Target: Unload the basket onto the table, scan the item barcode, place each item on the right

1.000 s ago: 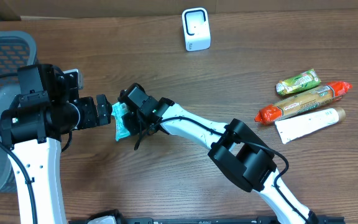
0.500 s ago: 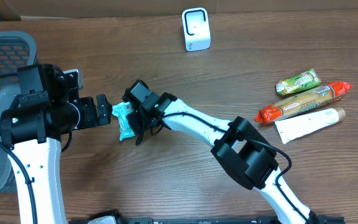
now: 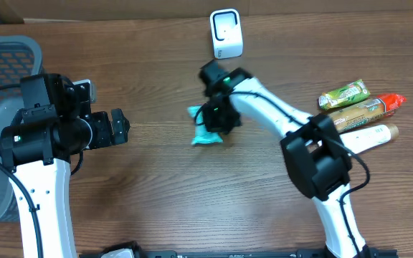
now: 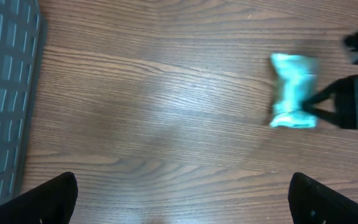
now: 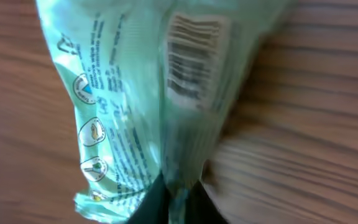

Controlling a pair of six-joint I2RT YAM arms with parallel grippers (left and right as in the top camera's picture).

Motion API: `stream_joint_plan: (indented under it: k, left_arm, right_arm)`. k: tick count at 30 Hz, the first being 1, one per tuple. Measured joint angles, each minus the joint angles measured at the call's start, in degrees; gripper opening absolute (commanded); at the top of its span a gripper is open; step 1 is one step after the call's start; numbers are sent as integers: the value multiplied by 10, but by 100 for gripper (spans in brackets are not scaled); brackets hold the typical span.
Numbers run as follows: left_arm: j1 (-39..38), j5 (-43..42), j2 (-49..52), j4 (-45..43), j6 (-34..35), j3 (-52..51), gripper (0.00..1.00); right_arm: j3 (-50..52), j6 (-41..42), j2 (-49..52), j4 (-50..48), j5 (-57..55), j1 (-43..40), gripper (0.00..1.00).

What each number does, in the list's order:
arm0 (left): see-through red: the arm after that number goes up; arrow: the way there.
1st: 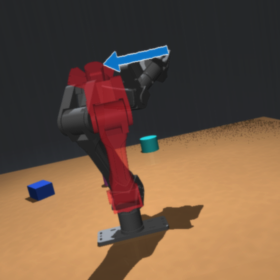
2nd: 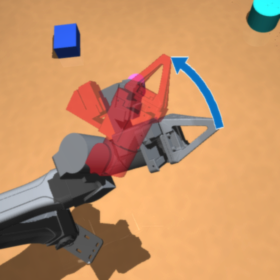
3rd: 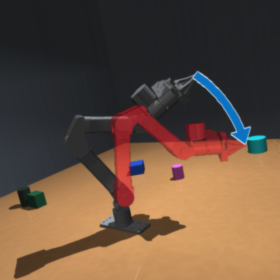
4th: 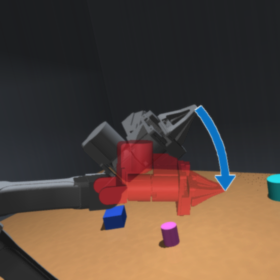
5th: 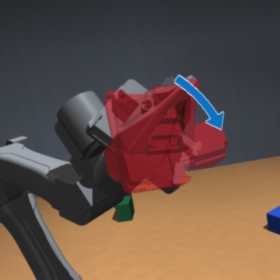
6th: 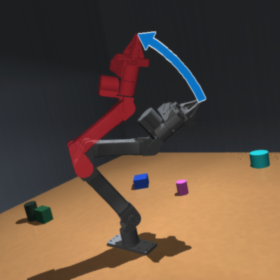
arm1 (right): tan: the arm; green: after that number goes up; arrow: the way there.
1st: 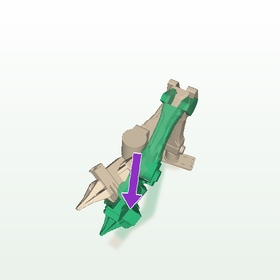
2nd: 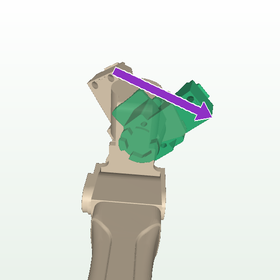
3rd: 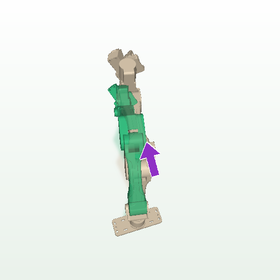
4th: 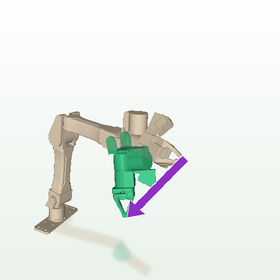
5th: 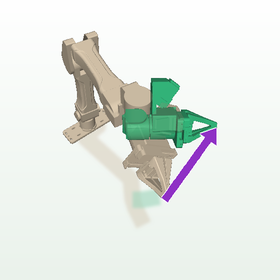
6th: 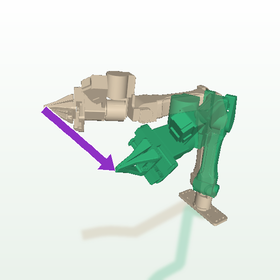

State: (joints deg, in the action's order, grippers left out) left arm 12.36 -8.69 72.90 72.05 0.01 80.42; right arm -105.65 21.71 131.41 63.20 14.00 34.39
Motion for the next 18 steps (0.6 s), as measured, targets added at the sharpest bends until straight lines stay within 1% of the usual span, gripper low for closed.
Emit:
stream_joint_plan:
  k: [2,4,10,14,18]
  left_arm:
    - [0,0,0,0,0,0,99]
    - [0,0,0,0,0,0,99]
    - [0,0,0,0,0,0,100]
    - [0,0,0,0,0,0,100]
    - [0,0,0,0,0,0,100]
  right_arm:
    - [0,-6,0,23,-17,-23,40]
    - [0,-17,0,36,-27,-42,44]
    - [-11,-42,0,75,-44,-90,45]
    - [-52,-68,0,94,-39,-113,46]
    - [-87,-96,-1,88,-12,-115,47]
